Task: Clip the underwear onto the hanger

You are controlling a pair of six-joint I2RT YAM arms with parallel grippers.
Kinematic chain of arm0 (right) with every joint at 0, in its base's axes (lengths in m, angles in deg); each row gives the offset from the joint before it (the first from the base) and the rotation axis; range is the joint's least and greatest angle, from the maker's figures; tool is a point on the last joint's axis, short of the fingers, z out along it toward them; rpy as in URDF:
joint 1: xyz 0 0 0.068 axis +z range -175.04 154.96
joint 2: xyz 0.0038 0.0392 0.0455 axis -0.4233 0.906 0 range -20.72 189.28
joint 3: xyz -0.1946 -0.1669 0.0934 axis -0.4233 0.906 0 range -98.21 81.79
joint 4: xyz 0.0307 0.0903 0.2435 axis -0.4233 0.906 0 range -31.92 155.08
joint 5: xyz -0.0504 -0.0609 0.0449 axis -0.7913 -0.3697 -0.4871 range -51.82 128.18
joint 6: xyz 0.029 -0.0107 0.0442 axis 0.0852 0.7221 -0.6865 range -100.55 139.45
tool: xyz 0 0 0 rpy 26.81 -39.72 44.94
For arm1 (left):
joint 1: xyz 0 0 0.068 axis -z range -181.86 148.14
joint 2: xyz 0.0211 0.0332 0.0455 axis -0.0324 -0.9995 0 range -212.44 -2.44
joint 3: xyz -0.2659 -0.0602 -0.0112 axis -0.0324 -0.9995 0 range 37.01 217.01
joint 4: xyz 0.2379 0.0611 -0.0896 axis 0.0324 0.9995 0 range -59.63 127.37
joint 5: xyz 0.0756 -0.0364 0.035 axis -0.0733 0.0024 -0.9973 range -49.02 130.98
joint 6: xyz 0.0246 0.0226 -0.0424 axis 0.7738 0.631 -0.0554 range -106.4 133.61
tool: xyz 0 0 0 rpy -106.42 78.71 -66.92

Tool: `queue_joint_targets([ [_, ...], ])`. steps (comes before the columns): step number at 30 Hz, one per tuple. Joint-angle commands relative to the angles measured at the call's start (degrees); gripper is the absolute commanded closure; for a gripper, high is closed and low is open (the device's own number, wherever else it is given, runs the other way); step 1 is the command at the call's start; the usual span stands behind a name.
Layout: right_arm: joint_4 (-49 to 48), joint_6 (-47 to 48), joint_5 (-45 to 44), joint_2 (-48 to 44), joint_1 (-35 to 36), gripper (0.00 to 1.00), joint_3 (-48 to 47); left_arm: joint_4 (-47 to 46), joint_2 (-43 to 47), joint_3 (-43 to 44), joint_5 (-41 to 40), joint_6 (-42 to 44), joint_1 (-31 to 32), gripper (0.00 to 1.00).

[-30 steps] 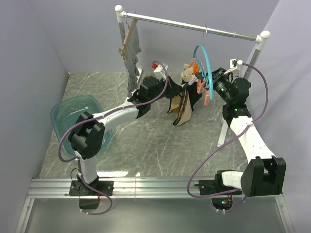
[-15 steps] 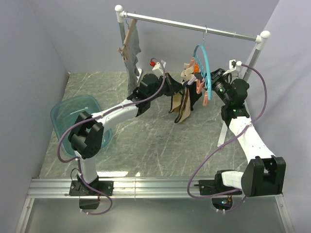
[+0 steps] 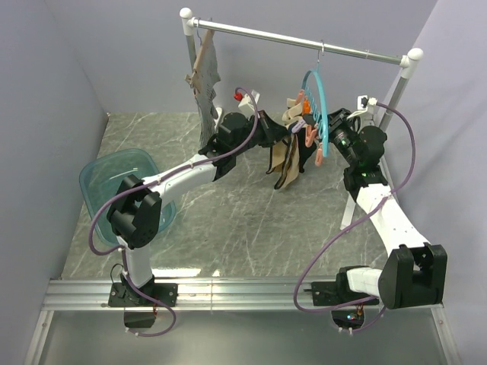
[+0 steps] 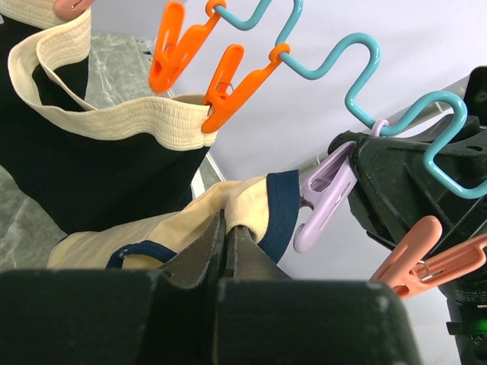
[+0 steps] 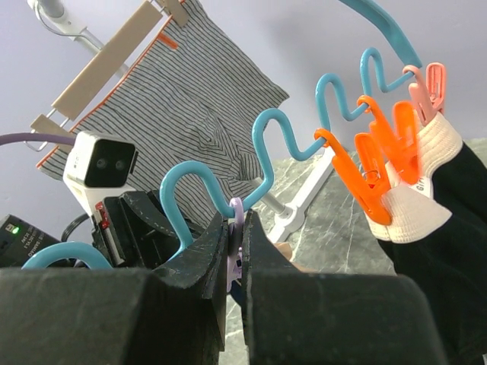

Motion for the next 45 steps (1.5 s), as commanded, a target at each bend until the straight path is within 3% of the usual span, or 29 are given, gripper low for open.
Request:
queue_joint_targets([
  [1,0.7,-0.6,-0.2,-0.3,0.5,1.0,0.8,-2.0,0.2,2.1,0.6,-0.9,0.5,1.0],
  [20,1.9,0.0,-5.3,0.3,2.5,1.0,-0.1,-2.2,-1.0,4.2,1.1,-0.5,2.0,1.0],
  [44,4.6,8.7,-12.9,-2.8,6.7,1.0,1.2,-0.8,-1.7,7.6,1.6,1.3,3.7,1.0],
  [45,4.9,8.8,-12.7,-2.7,6.7,0.93,1.1,-1.1,-1.6,7.6,1.8,1.3,3.6,1.0],
])
